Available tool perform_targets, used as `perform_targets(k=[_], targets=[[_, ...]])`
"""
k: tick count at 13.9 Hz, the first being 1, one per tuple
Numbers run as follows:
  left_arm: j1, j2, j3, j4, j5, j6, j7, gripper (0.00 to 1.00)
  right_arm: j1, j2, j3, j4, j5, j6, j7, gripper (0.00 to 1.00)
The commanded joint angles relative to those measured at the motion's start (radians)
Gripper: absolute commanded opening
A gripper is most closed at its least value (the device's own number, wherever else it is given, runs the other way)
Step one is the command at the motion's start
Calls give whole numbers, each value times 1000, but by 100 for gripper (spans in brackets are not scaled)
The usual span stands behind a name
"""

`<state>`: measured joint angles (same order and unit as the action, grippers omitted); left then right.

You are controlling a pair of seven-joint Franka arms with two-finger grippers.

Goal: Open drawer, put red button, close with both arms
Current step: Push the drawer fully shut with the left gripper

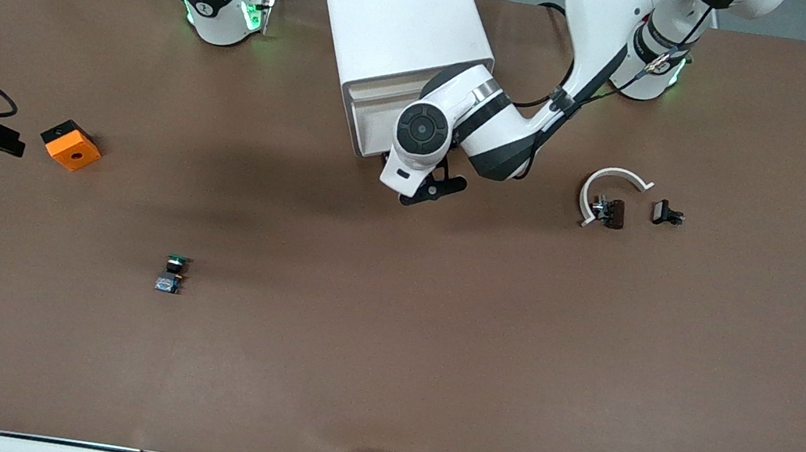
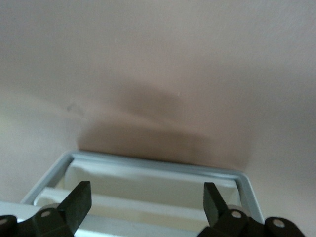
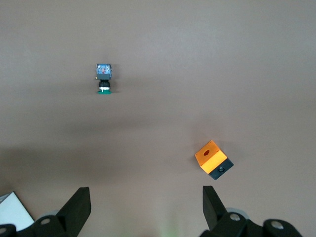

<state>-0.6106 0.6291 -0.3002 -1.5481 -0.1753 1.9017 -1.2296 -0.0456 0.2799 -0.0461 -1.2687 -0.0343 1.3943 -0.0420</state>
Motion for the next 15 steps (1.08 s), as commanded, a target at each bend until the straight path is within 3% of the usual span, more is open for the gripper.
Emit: perform_targets(k=[1, 8, 15], targets=[[6, -23, -23, -21, -55, -27, -54, 100, -26, -13, 18, 57, -9, -72, -10, 100], [2, 7, -45, -21, -160, -64, -103, 100, -31, -86, 23, 91, 40, -95, -9, 100], [0, 15, -50, -17, -167, -64, -84, 100, -39, -186, 25, -29, 59, -101, -7, 100]])
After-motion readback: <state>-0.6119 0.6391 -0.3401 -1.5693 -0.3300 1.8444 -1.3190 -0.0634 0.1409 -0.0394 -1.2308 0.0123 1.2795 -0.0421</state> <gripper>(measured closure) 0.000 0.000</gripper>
